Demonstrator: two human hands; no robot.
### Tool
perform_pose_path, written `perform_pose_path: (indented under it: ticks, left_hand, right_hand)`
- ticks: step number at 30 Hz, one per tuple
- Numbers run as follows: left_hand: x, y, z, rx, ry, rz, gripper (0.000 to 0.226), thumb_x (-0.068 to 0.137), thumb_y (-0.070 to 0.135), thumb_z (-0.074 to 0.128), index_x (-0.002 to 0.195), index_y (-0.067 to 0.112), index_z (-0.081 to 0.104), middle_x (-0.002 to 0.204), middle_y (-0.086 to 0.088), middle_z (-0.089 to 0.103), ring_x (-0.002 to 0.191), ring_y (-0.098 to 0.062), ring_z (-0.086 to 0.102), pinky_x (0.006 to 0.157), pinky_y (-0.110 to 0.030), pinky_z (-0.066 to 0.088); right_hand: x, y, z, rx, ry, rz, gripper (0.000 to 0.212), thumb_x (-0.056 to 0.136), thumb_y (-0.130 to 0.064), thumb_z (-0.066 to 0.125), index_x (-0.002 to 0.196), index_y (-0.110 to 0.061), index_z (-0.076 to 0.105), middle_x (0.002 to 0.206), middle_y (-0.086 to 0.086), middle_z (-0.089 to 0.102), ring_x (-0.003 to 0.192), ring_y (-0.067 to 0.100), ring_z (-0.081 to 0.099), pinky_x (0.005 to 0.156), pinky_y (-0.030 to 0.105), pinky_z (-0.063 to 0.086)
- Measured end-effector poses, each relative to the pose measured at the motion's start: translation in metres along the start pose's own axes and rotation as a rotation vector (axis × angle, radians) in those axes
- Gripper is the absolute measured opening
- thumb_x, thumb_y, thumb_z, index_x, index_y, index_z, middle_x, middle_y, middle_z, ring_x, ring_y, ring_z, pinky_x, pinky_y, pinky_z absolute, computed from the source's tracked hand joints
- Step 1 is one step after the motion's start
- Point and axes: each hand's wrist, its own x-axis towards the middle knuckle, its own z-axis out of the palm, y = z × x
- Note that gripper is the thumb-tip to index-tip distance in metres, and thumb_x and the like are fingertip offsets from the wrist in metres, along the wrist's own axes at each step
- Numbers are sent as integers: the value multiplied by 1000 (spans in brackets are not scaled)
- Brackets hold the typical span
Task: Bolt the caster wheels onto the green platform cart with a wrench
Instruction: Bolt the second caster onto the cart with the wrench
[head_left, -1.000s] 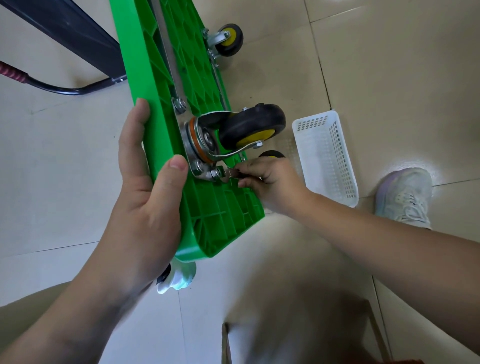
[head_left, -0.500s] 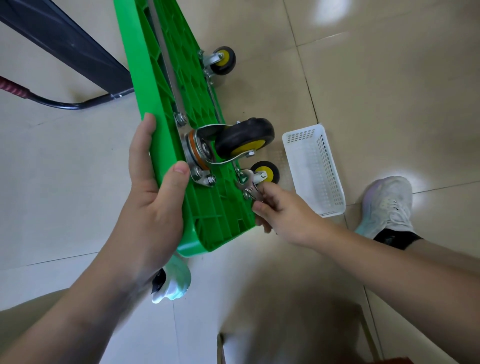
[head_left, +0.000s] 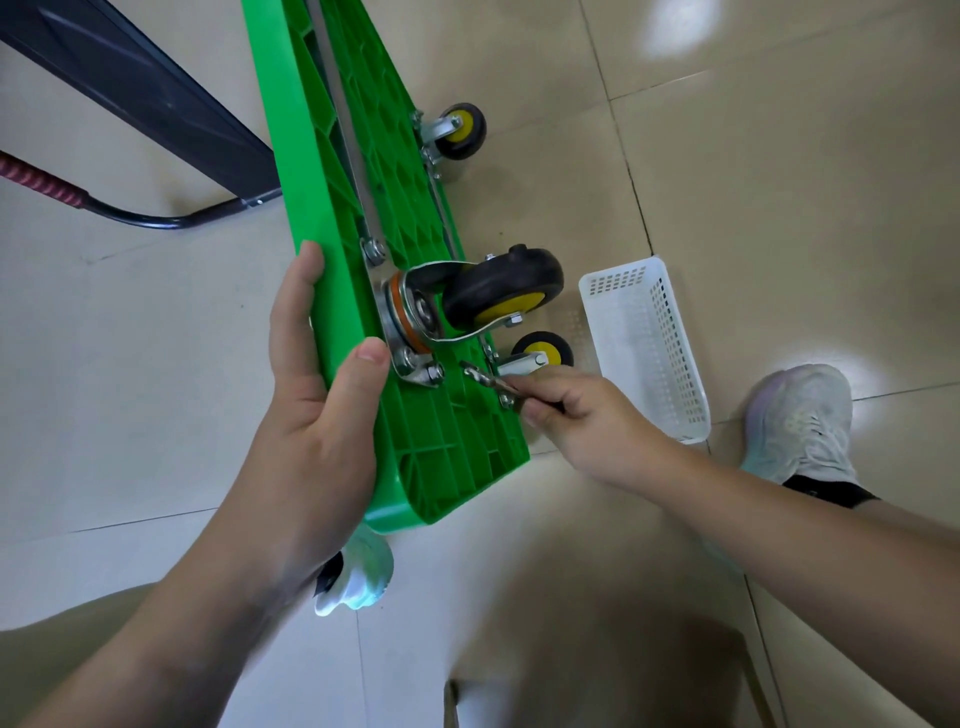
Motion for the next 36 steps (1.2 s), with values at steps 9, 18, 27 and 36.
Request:
perform_pose_path:
  ticks: [9,18,27,36]
  left_hand:
    - [2,-3,-2,-17,-19,1,67,97,29,43,149,64,21,152,19,52,137,-20,57,108,-61,47]
    - [2,-5,-3,-31,-19,13,67,99,26,42,152,60,20,154,21,49,140,-22,54,110,-64,44]
    - [2,-5,-3,-16,-20,11,67,98,29,44,151,63,21,153,21,51,138,-21,55,109,-63,46]
    - [2,-4,-2,45,34,6,62,99,36,49,144,71,25,136,35,58,121,-5,65,103,-49,54]
  right_hand:
    - [25,14,5,-163,101,-304,29,89,-7,65,117,-7,72,101,-5,64,94,9,60,89,14,46]
    - [60,15,13,-269,147,-481,30,92,-10,56,115,0,72,107,15,71,100,31,67,90,41,56]
    - [29,4,17,-189,63,-345,30,90,-5,68,119,-6,71,101,6,74,92,12,64,86,17,49]
    - [-24,-59,19,189,6,313,17,87,-19,77,103,-22,77,82,-5,76,74,6,69,75,28,57]
